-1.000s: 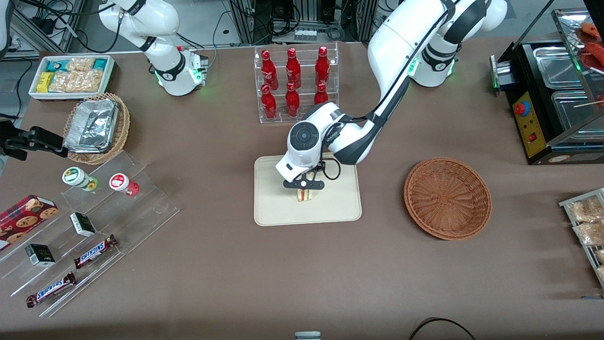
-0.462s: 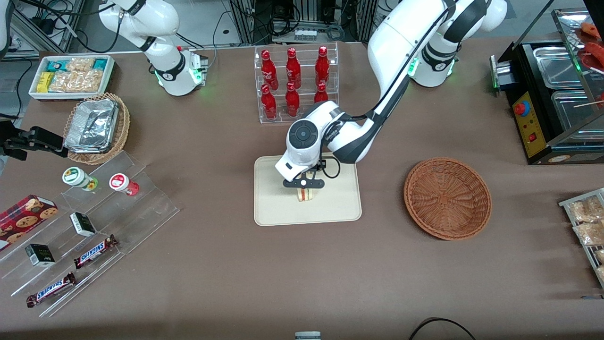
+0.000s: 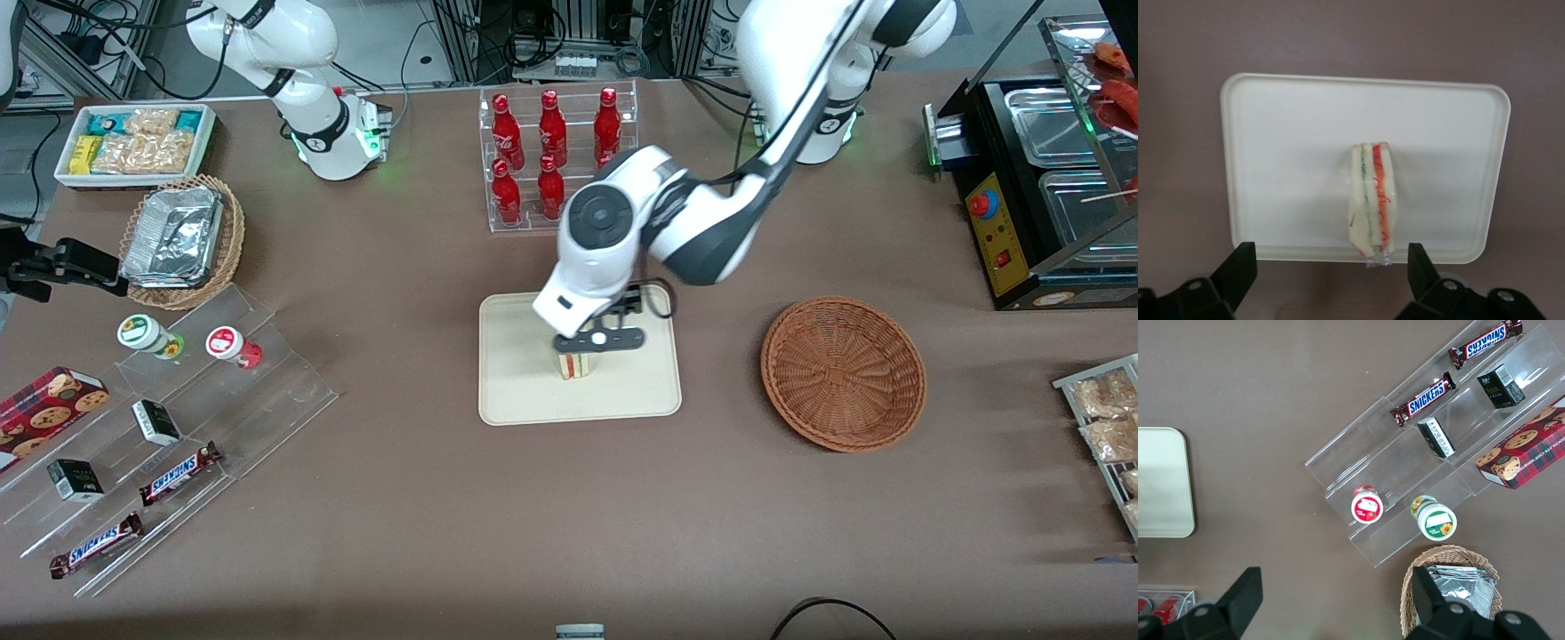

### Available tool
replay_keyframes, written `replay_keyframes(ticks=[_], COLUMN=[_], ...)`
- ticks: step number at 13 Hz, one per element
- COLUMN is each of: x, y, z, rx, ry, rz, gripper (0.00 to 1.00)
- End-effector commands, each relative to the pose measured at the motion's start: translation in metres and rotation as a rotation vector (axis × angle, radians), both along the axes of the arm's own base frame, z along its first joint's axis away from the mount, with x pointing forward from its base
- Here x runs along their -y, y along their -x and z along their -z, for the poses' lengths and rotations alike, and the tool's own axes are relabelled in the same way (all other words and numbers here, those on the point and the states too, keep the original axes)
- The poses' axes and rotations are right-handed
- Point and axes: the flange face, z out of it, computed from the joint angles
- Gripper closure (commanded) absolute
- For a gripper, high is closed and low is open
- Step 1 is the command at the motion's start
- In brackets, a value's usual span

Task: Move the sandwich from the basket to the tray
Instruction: 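Open the left gripper to release the sandwich and lift away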

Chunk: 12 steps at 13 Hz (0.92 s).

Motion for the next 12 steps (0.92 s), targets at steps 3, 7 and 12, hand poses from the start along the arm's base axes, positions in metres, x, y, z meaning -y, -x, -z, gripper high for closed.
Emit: replay_keyframes(ticks=[3, 7, 12], x=[-0.110, -0.196, -0.262], y=[-0.019, -0.021, 0.006], z=[-0.095, -0.155, -0.183], rx=[-0.031, -0.045, -0.050], ry=[-0.066, -0.088, -0.101], rz=[-0.151, -0.124, 0.004], gripper=[0.00, 0.00, 0.00])
